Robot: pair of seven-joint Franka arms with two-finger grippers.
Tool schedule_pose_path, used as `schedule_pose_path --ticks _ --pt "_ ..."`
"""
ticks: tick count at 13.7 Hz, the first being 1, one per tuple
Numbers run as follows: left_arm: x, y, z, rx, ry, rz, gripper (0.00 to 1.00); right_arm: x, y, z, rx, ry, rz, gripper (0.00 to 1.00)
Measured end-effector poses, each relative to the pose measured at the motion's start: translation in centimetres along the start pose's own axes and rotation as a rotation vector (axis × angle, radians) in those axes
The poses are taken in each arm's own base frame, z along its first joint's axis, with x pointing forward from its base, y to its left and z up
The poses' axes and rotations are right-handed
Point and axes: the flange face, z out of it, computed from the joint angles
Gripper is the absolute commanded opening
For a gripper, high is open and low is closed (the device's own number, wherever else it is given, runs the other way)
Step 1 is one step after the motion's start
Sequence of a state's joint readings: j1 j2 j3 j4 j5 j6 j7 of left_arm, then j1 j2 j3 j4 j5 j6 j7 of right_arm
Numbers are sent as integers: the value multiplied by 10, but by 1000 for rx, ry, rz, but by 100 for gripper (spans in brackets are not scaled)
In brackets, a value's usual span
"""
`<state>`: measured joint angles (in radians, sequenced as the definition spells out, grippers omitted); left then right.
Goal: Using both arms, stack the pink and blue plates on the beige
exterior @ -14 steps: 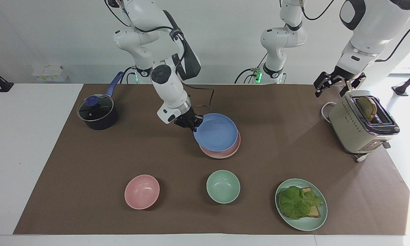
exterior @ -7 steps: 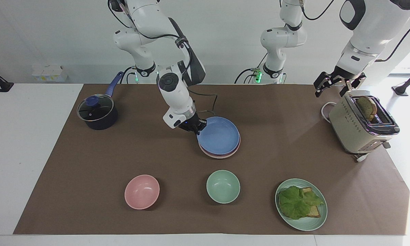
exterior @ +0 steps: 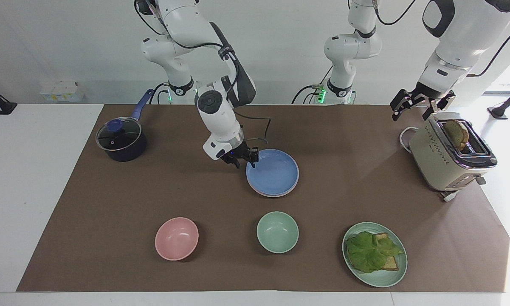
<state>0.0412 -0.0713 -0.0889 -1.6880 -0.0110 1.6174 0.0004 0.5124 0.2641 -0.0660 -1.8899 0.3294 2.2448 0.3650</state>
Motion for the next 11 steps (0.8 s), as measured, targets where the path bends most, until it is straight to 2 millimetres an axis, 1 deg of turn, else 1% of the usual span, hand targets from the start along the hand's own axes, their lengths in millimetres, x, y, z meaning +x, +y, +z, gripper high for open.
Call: schedule_pose_path --ticks 1,2,4,6,9,11 --pt "0 0 0 0 0 0 100 5 7 -19 -11 11 -2 100" --pt "0 0 0 0 0 0 100 11 19 -44 -32 36 -5 100" --pt "0 0 0 0 0 0 100 20 53 -101 -75 84 10 100" --pt "0 0 0 0 0 0 100 21 88 -150 -127 117 33 100" --pt "0 0 0 0 0 0 100 12 137 -208 -162 128 82 100" --pt "0 0 0 0 0 0 100 7 161 -242 -171 130 90 100"
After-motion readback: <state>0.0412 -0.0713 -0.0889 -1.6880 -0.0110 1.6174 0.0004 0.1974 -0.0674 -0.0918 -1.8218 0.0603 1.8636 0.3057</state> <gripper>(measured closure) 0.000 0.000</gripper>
